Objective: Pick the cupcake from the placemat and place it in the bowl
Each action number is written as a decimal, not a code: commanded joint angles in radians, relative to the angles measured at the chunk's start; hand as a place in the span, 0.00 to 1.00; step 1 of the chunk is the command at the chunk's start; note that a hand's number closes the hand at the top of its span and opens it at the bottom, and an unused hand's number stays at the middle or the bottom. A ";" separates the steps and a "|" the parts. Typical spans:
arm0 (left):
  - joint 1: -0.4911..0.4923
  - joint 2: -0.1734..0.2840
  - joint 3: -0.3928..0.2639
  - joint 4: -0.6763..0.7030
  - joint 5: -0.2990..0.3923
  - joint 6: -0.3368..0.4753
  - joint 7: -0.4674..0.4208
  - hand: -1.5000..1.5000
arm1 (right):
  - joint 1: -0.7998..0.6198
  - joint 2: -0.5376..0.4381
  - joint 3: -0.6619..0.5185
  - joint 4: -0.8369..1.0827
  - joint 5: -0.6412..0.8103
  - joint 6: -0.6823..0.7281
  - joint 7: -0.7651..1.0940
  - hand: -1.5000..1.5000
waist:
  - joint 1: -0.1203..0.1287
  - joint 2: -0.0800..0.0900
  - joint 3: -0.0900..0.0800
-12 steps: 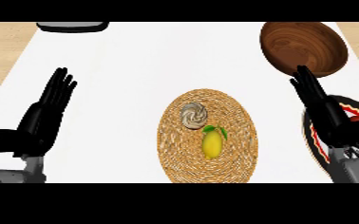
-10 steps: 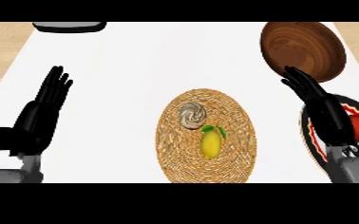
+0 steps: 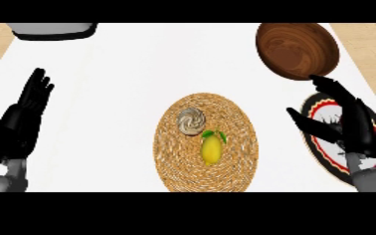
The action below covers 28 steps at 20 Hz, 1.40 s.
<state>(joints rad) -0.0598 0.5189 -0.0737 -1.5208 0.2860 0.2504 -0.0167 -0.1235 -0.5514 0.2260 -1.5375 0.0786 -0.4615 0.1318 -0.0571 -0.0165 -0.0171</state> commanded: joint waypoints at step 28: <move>-0.080 -0.030 -0.049 -0.003 -0.065 0.022 0.079 0.50 | -0.245 0.489 0.257 -0.280 0.810 0.632 1.217 0.00 | 0.070 0.020 0.013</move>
<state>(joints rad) -0.1253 0.4994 -0.1094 -1.5310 0.2365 0.2718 0.0646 -0.2745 -0.1277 0.5217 -1.8626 0.9602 -0.0474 1.1598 0.0085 -0.0015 -0.0057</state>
